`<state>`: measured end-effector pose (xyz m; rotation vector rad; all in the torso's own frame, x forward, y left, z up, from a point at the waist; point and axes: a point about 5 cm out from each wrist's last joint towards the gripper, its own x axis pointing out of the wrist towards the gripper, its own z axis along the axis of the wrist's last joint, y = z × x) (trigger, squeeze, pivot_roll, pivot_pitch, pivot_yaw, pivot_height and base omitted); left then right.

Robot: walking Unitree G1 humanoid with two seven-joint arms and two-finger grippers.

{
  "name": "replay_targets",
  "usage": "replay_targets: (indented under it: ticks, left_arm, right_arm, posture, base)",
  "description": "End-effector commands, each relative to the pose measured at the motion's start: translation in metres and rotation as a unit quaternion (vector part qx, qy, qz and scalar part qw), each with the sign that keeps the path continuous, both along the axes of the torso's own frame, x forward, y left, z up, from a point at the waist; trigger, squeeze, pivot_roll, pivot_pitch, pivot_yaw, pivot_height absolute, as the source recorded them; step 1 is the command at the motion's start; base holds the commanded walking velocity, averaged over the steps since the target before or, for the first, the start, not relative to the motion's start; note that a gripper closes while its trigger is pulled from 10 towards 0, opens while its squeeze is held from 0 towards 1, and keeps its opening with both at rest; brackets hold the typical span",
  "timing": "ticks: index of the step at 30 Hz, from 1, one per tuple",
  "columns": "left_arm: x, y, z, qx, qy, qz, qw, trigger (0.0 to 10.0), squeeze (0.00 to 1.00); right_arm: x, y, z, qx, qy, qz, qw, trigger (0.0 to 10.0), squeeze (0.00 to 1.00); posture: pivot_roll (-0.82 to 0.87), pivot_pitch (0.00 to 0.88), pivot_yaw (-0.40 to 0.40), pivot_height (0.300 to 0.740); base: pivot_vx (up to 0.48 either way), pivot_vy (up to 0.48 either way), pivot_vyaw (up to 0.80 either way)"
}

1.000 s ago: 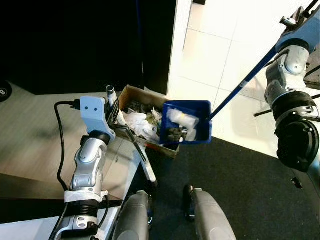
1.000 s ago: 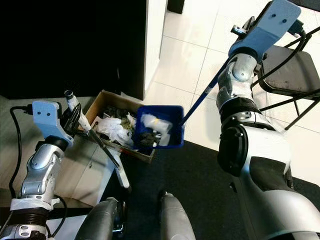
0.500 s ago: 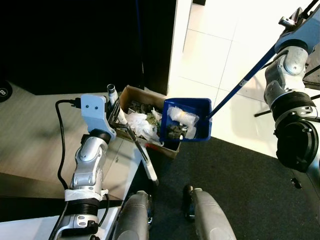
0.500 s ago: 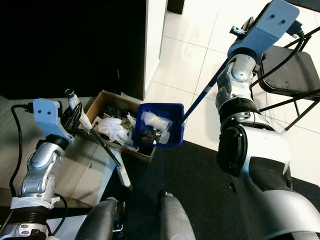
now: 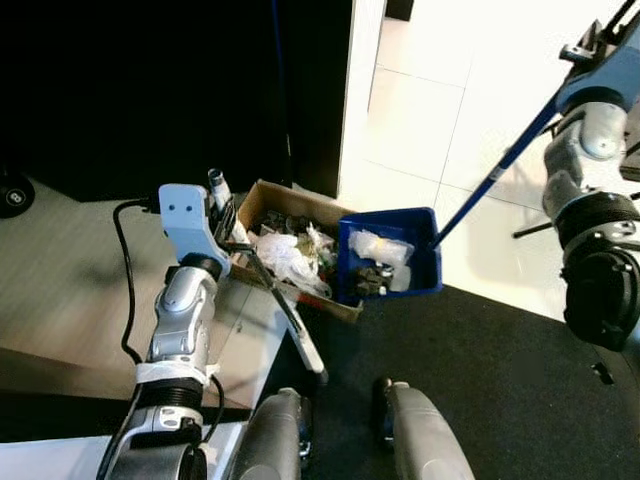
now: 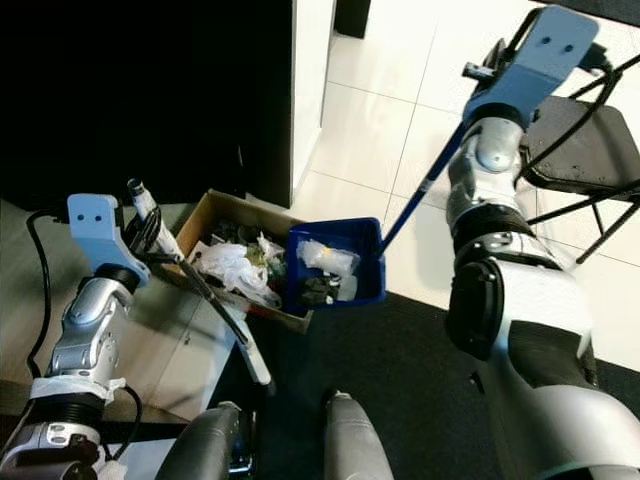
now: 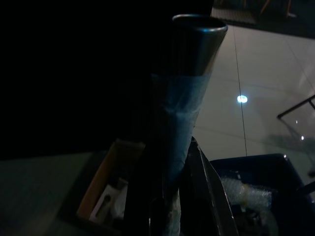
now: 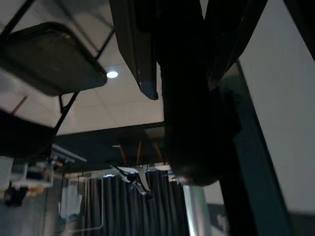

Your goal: Sweep floor

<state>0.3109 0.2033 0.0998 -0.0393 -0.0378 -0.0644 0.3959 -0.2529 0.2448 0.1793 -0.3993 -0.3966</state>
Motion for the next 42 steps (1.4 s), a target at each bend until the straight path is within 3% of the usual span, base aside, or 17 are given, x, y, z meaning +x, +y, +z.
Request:
replay_targets:
  ticks: [1,2,3,5,13,19,27,31,33,35,42]
  left_arm:
    - [0.003,0.000,0.004,-0.006,-0.014,-0.003,1.000,10.0,0.00]
    - [0.006,0.001,0.007,-0.008,-0.018,-0.002,1.000,10.0,0.00]
    - [0.006,0.001,0.007,-0.008,-0.018,-0.002,1.000,10.0,0.00]
    - [0.010,0.004,0.011,-0.008,-0.021,0.000,1.000,10.0,0.00]
    - [0.014,0.010,0.016,0.007,-0.022,-0.016,1.000,10.0,0.00]
    - [0.017,0.013,0.018,0.012,-0.022,-0.017,1.000,10.0,0.00]
    - [0.019,0.012,0.017,0.020,-0.020,-0.025,0.999,10.0,0.00]
    - [0.017,0.011,0.016,0.015,-0.021,-0.027,0.999,10.0,0.00]
    - [0.015,0.008,0.013,0.017,-0.020,-0.034,0.999,10.0,0.00]
    - [0.013,0.006,0.013,0.014,-0.022,-0.035,0.999,10.0,0.00]
    - [0.008,0.004,0.012,0.017,-0.029,-0.039,0.999,10.0,0.00]
  right_arm:
    - [-0.006,-0.011,0.011,0.064,-0.081,0.025,0.994,10.0,0.00]
    - [-0.010,-0.016,0.007,0.108,-0.118,0.051,0.986,10.0,0.00]
    - [-0.010,-0.016,0.007,0.108,-0.118,0.051,0.986,10.0,0.00]
    - [-0.018,-0.028,-0.004,0.168,-0.150,0.048,0.973,10.0,0.00]
    - [-0.034,-0.050,-0.031,0.213,-0.161,0.000,0.964,10.0,0.00]
    - [-0.035,-0.051,-0.035,0.221,-0.164,0.005,0.961,10.0,0.00]
    - [-0.031,-0.045,-0.032,0.177,-0.142,0.037,0.973,10.0,0.00]
    - [-0.032,-0.044,-0.041,0.185,-0.126,0.040,0.974,10.0,0.00]
    - [-0.030,-0.037,-0.054,0.143,-0.059,0.031,0.987,10.0,0.00]
    - [-0.029,-0.033,-0.058,0.113,-0.026,0.015,0.993,10.0,0.00]
    - [-0.019,-0.016,-0.046,0.032,0.017,-0.024,0.999,10.0,0.00]
  posture:
    - [0.01,0.026,0.007,0.740]
    - [0.01,0.019,0.016,0.740]
    - [0.01,0.019,0.016,0.740]
    - [0.02,0.033,0.020,0.740]
    - [0.05,0.009,0.056,0.740]
    - [0.06,0.000,0.049,0.740]
    - [0.06,0.000,0.044,0.740]
    - [0.05,0.006,0.044,0.740]
    - [0.05,0.000,0.038,0.740]
    - [0.05,0.008,0.032,0.740]
    - [0.08,0.021,-0.001,0.740]
  base:
    - [0.000,0.000,0.00]
    - [0.000,0.000,0.00]
    - [0.000,0.000,0.00]
    - [0.000,0.000,0.00]
    - [0.000,0.000,0.00]
    - [0.000,0.000,0.00]
    - [0.000,0.000,0.00]
    - [0.000,0.000,0.00]
    - [0.000,0.000,0.00]
    - [0.000,0.000,0.00]
    - [0.000,0.000,0.00]
